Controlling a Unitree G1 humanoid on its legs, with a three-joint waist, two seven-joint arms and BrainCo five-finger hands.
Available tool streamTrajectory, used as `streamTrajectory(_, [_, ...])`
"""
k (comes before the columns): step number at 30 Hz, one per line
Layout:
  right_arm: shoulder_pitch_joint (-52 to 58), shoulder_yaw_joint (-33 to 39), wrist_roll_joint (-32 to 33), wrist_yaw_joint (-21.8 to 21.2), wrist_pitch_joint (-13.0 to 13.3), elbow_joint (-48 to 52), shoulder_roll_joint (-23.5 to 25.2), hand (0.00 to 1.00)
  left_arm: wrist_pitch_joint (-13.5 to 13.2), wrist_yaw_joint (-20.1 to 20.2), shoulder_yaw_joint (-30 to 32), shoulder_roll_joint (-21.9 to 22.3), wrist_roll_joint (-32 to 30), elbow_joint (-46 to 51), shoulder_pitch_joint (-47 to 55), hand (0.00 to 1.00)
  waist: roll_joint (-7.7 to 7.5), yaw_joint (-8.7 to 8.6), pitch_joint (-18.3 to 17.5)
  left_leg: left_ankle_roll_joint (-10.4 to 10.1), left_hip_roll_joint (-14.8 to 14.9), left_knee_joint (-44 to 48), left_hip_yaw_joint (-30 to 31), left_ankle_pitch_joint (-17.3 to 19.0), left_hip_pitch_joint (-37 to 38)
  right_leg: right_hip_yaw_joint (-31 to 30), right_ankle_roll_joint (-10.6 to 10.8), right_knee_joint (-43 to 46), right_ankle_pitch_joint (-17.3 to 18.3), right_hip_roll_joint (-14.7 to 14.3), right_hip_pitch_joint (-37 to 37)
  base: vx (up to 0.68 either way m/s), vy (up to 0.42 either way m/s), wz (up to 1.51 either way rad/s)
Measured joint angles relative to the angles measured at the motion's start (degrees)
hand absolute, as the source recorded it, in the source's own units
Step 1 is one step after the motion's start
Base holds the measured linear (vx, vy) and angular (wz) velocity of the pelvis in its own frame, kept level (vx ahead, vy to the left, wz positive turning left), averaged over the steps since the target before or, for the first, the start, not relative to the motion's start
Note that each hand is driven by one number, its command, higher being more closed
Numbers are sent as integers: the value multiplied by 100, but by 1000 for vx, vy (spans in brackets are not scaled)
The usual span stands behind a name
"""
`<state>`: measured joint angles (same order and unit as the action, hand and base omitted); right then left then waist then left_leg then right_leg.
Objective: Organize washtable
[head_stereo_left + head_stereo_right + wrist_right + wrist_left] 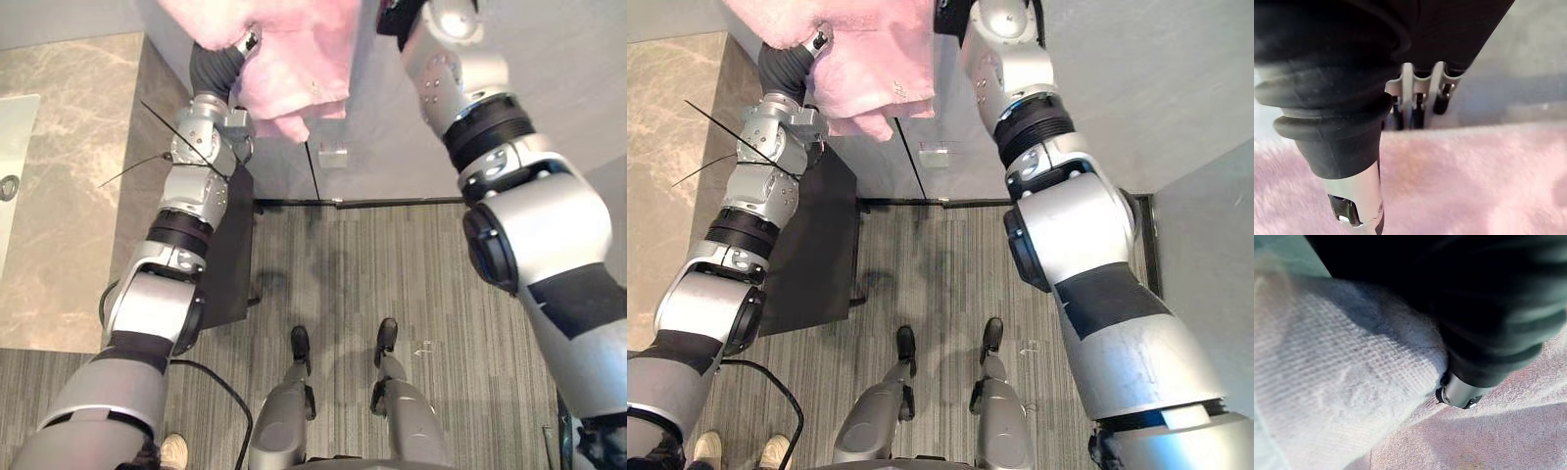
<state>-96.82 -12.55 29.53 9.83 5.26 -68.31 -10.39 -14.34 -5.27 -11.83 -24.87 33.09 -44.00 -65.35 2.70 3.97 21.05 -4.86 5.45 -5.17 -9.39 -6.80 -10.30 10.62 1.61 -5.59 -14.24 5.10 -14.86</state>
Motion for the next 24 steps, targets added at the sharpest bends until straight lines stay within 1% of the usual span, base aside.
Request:
streamTrajectory(2, [94, -179, -97, -4, 0, 0, 106, 0, 0, -5, 0, 0, -4, 0, -4, 100, 0, 0, 0, 1, -13, 0, 11, 0, -7, 14, 0, 0, 0, 2, 0, 23, 41, 4])
streamTrajectory(3, [148, -207, -120, -8, 0, 1, 169, 100, 0, -8, 0, 8, -6, 0, -4, 100, 0, 0, 0, 17, -22, 0, 22, -12, -12, 20, 0, 0, 0, 9, 0, 23, 44, 4])
streamTrajectory(10, [240, -418, -373, -8, -1, 2, 203, 100, 0, -8, 1, 12, -10, 0, -4, 100, -1, 5, 0, 18, -34, 1, 54, -12, -24, 37, 0, 0, 0, 23, 3, 24, 39, 2])
streamTrajectory(11, [240, -415, -498, -5, -1, 2, 185, 100, 0, -7, 1, 12, -9, 0, -3, 100, -1, 3, 0, 18, -35, 2, 54, -12, -24, 36, 0, 0, 0, 24, 3, 28, 36, 0])
streamTrajectory(14, [239, -359, -663, -4, -2, 2, 40, 100, 0, -5, 1, 10, -9, 0, -4, 100, -1, 4, 0, 18, -36, 11, 53, -13, -22, 35, 0, 0, 0, 26, 9, 31, 41, 0])
streamTrajectory(19, [231, 86, -851, 0, -42, 0, -490, 100, 1, 23, 3, -76, -18, 0, -5, 100, -1, 3, -1, 18, -47, 20, 0, -12, 50, 17, 0, 0, 0, 72, 67, 30, 42, -2])
streamTrajectory(24, [172, 139, -988, -21, -118, 0, -583, 100, 0, 124, -2, -90, -160, 2, -192, 100, -2, -16, -1, 19, -57, 46, -58, -10, 89, -50, 0, 1, -1, 81, 78, 9, 9, -7])
